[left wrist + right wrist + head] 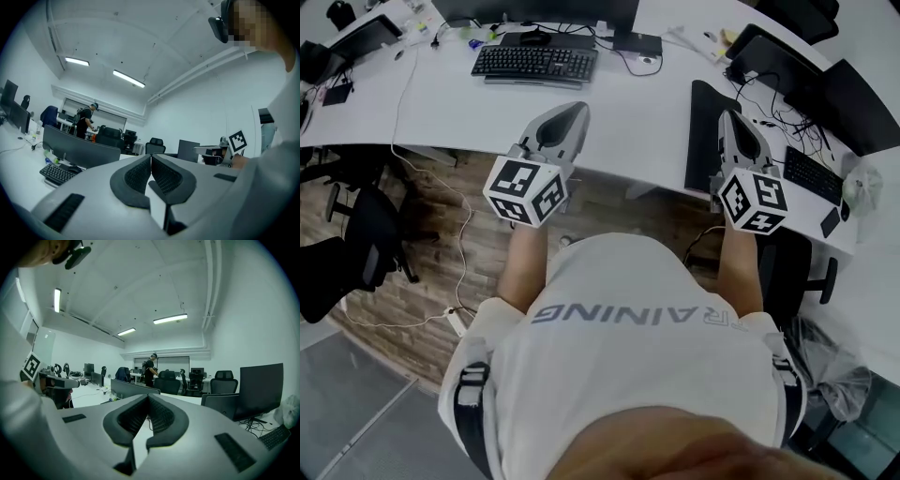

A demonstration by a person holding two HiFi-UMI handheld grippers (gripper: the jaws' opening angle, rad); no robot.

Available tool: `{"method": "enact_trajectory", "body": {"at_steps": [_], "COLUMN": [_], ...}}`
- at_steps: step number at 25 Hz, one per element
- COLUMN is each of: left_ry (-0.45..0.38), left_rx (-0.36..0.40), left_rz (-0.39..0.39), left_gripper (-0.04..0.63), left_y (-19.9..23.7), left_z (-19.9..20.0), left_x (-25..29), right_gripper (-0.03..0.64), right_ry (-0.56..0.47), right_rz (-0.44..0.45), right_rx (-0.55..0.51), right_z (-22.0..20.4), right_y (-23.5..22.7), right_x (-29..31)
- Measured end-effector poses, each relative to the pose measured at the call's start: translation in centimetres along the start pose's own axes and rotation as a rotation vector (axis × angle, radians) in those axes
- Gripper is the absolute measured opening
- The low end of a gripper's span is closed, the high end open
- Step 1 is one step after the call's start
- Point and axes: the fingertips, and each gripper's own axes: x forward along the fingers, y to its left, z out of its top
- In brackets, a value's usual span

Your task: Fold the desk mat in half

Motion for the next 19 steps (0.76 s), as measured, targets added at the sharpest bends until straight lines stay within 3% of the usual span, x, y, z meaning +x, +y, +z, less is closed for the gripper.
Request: {"method": "enact_trajectory", "body": {"at_steps": [19], "left_ry": [0.030], "left_rx": [-0.014], "left_rz": [-0.036], "left_gripper": [0.032], "left_y": [0.4], "left_z": [-0.2], "left_x": [2.2], "right_gripper": [0.023], "right_ry": [0.015], "right_rz": [0.062], "right_rx": [-0.031], "right_z": [-0.7], "right_y": [1.1], "right_x": [1.8]}}
